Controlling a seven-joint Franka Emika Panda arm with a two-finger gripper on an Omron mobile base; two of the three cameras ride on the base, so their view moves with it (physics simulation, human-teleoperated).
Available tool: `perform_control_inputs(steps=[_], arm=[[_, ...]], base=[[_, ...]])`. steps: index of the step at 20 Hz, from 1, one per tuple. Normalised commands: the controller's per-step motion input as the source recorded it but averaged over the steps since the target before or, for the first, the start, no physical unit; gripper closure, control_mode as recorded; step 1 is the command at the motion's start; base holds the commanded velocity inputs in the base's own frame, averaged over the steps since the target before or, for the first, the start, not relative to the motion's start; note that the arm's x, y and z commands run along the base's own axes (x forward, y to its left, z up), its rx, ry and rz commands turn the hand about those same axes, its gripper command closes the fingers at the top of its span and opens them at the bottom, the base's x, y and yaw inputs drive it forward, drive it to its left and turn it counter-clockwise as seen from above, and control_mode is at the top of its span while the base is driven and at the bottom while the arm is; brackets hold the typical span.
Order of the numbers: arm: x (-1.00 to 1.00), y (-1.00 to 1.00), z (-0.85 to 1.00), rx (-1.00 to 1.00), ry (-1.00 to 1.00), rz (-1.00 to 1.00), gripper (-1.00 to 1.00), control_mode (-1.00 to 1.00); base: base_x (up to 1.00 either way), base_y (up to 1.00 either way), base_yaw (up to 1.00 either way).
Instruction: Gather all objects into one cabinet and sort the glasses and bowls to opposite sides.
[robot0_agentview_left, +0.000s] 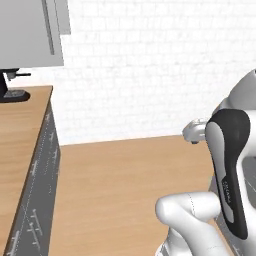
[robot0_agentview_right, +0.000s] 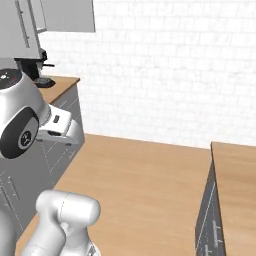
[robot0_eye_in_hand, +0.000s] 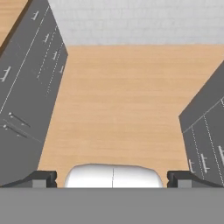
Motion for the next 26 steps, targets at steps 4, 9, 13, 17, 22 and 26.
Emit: perform_control_inputs(steps=[4, 9, 13, 17, 22, 26], arm=[[0.00, 0.00, 0.00, 0.00, 0.00, 0.00, -1.00, 1.00], [0.00, 0.00, 0.00, 0.00, 0.00, 0.00, -1.00, 1.00], [0.00, 0.00, 0.00, 0.00, 0.00, 0.00, -1.00, 1.00], [0.00, 0.00, 0.00, 0.00, 0.00, 0.00, -1.00, 1.00], [0.00, 0.00, 0.00, 0.00, 0.00, 0.00, -1.00, 1.00], [0.00, 0.00, 0.00, 0.00, 0.00, 0.00, -1.00, 1.00]], base=[[1.00, -0.01, 0.00], [1.00, 0.00, 0.00], [1.00, -0.02, 0.01], [1.00, -0.03, 0.07], [1.00, -0.10, 0.24], [0.87, -0.45, 0.49]])
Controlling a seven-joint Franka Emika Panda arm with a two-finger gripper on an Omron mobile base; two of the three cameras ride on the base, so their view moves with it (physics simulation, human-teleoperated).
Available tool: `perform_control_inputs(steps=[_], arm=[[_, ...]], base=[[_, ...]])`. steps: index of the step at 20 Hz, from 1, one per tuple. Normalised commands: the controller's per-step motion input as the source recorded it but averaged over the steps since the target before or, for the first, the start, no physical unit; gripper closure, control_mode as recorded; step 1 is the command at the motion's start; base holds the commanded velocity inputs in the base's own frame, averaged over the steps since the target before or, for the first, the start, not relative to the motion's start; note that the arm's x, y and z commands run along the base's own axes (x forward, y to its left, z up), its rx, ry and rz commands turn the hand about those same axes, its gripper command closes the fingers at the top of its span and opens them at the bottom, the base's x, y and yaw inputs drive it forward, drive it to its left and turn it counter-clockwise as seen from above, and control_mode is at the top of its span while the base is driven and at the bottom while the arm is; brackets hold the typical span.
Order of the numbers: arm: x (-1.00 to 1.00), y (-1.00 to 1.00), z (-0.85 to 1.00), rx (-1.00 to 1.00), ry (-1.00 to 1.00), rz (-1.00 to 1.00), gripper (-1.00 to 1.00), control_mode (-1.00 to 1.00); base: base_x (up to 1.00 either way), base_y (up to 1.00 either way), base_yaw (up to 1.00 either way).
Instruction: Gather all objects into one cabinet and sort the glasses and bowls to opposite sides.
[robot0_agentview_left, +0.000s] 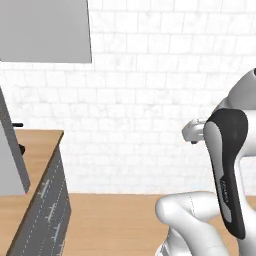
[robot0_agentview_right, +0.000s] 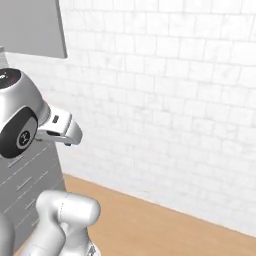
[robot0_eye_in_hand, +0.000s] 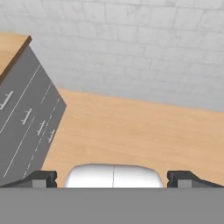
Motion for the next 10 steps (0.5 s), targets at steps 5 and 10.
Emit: perform_control_inputs(steps=[5, 10], arm=[[0.00, 0.00, 0.00, 0.00, 0.00, 0.00, -1.00, 1.00], [0.00, 0.00, 0.00, 0.00, 0.00, 0.00, -1.00, 1.00]], base=[[0.53, -0.53, 0.71], [0.34, -0.28, 0.89]])
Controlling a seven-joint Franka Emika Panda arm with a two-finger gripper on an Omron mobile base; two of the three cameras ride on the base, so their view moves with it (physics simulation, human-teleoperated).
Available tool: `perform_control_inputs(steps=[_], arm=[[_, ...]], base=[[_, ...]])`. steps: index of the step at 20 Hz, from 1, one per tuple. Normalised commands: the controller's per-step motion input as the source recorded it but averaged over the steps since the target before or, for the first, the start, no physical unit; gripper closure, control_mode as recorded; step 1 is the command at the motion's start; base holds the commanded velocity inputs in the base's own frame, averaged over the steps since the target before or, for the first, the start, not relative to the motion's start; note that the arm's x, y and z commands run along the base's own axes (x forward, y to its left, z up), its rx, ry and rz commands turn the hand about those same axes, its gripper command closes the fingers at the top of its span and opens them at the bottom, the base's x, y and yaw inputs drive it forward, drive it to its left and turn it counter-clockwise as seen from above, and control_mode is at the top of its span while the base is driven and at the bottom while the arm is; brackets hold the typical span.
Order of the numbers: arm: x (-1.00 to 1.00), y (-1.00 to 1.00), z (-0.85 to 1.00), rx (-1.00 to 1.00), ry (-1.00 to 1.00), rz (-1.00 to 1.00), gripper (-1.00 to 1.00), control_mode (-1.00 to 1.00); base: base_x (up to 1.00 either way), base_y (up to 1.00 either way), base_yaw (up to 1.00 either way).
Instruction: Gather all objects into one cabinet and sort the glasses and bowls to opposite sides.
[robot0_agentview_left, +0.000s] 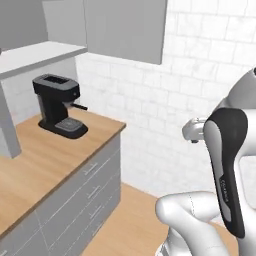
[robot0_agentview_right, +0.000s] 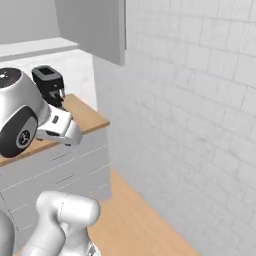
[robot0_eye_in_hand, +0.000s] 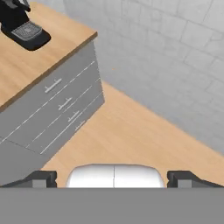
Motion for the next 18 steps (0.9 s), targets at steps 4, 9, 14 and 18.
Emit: perform_control_inputs(steps=[4, 9, 14, 18], arm=[[0.00, 0.00, 0.00, 0.00, 0.00, 0.00, -1.00, 1.00], [0.00, 0.00, 0.00, 0.00, 0.00, 0.00, -1.00, 1.00], [0.00, 0.00, 0.00, 0.00, 0.00, 0.00, -1.00, 1.00], [0.00, 0.00, 0.00, 0.00, 0.00, 0.00, -1.00, 1.00]], base=[[0.39, -0.18, 0.91], [0.43, -0.12, 0.90], [0.62, -0.43, 0.67], [0.76, -0.54, 0.37]])
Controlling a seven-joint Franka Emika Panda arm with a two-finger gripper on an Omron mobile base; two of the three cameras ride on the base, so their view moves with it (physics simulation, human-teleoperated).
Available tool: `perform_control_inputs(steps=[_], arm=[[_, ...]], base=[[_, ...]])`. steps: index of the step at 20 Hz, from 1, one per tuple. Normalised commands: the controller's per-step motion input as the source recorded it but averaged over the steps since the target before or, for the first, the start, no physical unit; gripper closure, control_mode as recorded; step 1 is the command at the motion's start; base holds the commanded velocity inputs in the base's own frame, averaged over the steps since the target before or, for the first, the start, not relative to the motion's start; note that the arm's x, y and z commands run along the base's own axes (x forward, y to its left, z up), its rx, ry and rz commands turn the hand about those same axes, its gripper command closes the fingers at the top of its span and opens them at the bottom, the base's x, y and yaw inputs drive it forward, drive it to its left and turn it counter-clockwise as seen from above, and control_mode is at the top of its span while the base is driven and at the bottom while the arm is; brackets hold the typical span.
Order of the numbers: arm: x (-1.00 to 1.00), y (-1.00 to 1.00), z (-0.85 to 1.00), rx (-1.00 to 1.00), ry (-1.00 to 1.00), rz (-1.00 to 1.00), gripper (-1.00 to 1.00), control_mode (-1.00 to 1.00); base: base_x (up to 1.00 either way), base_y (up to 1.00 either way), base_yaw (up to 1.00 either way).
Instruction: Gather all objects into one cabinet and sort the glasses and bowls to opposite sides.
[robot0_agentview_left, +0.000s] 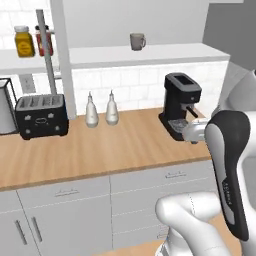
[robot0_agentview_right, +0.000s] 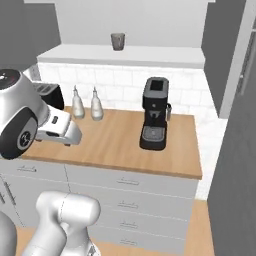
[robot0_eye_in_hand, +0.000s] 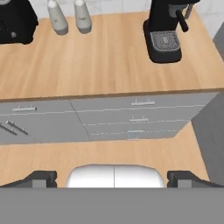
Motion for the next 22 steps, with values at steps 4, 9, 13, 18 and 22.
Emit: perform_control_inputs(steps=[4, 9, 13, 18, 22], arm=[[0.00, 0.00, 0.00, 0.00, 0.00, 0.00, -1.00, 1.00], [0.00, 0.00, 0.00, 0.00, 0.00, 0.00, -1.00, 1.00], [0.00, 0.00, 0.00, 0.00, 0.00, 0.00, -1.00, 1.00], [0.00, 0.00, 0.00, 0.00, 0.00, 0.00, -1.00, 1.00], [0.00, 0.00, 0.00, 0.00, 0.00, 0.00, -1.00, 1.00]], base=[[0.67, -0.48, 0.30], [0.50, -0.29, 0.06], [0.44, -0.10, -0.01], [0.28, -0.06, -0.16], [0.37, -0.05, -0.14]])
